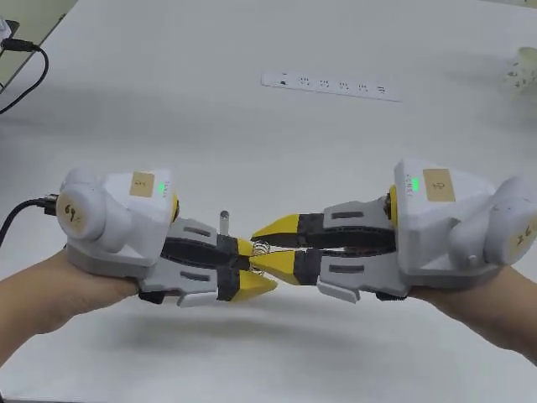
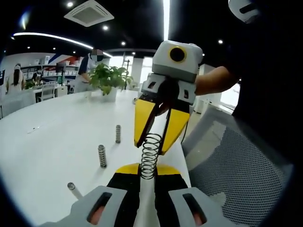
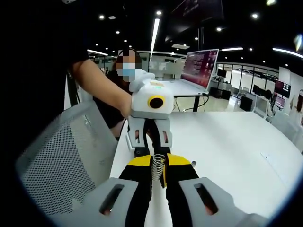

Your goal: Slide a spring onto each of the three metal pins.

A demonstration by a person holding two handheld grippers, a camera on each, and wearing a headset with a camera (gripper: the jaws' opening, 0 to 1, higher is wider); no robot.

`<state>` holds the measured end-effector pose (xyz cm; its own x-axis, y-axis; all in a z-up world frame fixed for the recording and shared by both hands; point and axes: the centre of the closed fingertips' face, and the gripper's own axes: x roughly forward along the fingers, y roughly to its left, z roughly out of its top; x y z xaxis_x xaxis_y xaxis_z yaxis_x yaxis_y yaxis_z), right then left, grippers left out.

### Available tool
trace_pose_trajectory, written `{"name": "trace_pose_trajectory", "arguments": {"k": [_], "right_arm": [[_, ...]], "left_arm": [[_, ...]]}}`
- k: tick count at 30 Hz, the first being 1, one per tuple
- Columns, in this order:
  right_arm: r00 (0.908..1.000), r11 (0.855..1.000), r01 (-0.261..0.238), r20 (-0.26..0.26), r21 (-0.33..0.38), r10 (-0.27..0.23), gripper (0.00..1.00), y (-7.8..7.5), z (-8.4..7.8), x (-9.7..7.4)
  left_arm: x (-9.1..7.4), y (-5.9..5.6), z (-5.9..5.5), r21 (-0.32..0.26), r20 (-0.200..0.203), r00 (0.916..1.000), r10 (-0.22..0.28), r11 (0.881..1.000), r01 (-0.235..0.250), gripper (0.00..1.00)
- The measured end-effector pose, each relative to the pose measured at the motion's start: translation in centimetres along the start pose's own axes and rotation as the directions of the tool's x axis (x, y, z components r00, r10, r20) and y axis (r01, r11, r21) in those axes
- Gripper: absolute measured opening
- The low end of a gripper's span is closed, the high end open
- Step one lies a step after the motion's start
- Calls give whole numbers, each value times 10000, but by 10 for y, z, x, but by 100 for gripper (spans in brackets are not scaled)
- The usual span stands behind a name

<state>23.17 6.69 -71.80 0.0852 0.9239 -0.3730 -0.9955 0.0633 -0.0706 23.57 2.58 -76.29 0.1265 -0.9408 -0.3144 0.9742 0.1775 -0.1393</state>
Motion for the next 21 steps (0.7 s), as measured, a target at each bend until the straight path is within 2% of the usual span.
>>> {"name": "trace_pose_trajectory", "arguments": {"k": [13,21], "right_arm": [[9998,9997,-67,-162,-214,64,7,1,-4,1],[9999,9996,99,-81,-264,-101,7,-4,3,-1]], "left_arm": [[2,0,-3,-231,157,9999,15,9997,-11,3],[0,3,5,-491,650,9978,160,9987,-128,3]]}}
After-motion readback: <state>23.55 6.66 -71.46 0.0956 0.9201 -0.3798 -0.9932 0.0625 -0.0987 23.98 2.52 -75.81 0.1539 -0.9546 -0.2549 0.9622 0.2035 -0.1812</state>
